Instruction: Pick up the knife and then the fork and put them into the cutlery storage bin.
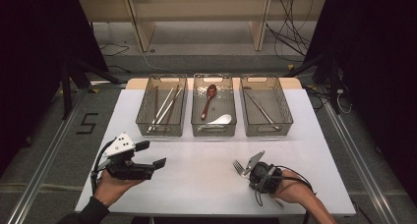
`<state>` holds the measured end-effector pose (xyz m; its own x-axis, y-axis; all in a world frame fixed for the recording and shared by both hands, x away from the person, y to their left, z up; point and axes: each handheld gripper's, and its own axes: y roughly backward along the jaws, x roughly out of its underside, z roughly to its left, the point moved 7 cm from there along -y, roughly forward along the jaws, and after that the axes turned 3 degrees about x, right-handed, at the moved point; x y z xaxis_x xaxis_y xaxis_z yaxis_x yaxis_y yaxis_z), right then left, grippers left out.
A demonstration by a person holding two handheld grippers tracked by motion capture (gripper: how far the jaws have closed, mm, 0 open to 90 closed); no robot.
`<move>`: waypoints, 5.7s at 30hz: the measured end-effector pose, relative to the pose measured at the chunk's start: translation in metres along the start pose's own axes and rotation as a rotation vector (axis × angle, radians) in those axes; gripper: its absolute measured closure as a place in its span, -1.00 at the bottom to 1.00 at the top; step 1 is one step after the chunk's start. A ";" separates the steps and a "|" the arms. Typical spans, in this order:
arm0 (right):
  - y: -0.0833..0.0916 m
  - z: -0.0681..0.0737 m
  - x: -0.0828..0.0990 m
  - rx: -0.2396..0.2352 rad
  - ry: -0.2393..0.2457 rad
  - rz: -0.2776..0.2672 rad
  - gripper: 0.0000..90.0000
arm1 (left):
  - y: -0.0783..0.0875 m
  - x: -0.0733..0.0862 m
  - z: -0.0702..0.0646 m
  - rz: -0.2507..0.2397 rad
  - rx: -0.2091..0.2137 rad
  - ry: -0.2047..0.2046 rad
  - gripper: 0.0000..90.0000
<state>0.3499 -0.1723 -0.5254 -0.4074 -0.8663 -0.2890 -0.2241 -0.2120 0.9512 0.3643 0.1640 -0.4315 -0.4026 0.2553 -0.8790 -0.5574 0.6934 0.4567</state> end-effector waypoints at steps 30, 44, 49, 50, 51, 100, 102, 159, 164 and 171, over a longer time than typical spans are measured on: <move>0.019 -0.051 0.001 0.107 -0.156 -0.039 -0.03 | -0.001 0.000 0.000 0.003 0.000 -0.007 -0.66; 0.007 -0.044 0.000 0.021 -0.080 0.073 0.34 | -0.001 0.000 0.000 0.002 0.001 -0.007 -0.66; 0.003 -0.041 0.001 0.008 -0.056 0.107 0.48 | -0.001 0.000 0.000 0.002 0.000 -0.007 -0.66; 0.002 -0.040 0.001 0.003 -0.057 0.116 0.54 | -0.001 0.000 0.000 -0.002 -0.001 -0.003 -0.66; 0.000 -0.040 0.001 -0.001 -0.046 0.123 0.58 | -0.001 0.000 0.000 -0.002 -0.001 -0.003 -0.66; 0.039 -0.056 -0.014 0.044 -0.160 -0.069 0.90 | 0.000 0.000 0.001 -0.003 -0.007 -0.005 -0.66; 0.041 -0.058 -0.015 0.052 -0.168 -0.088 0.90 | 0.000 0.000 0.001 -0.002 -0.007 -0.005 -0.66; 0.112 -0.220 -0.065 0.350 -0.546 -0.451 0.90 | 0.002 0.000 0.004 -0.017 -0.010 0.006 -0.66; 0.107 -0.229 -0.064 0.364 -0.565 -0.446 0.89 | 0.001 -0.001 0.004 -0.017 -0.011 0.005 -0.66; 0.096 -0.232 -0.068 0.371 -0.572 -0.435 0.89 | 0.002 0.000 0.004 -0.013 -0.010 0.005 -0.66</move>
<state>0.5612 -0.2384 -0.3893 -0.5835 -0.3541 -0.7308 -0.7049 -0.2258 0.6723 0.3666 0.1678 -0.4312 -0.3990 0.2423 -0.8843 -0.5701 0.6898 0.4462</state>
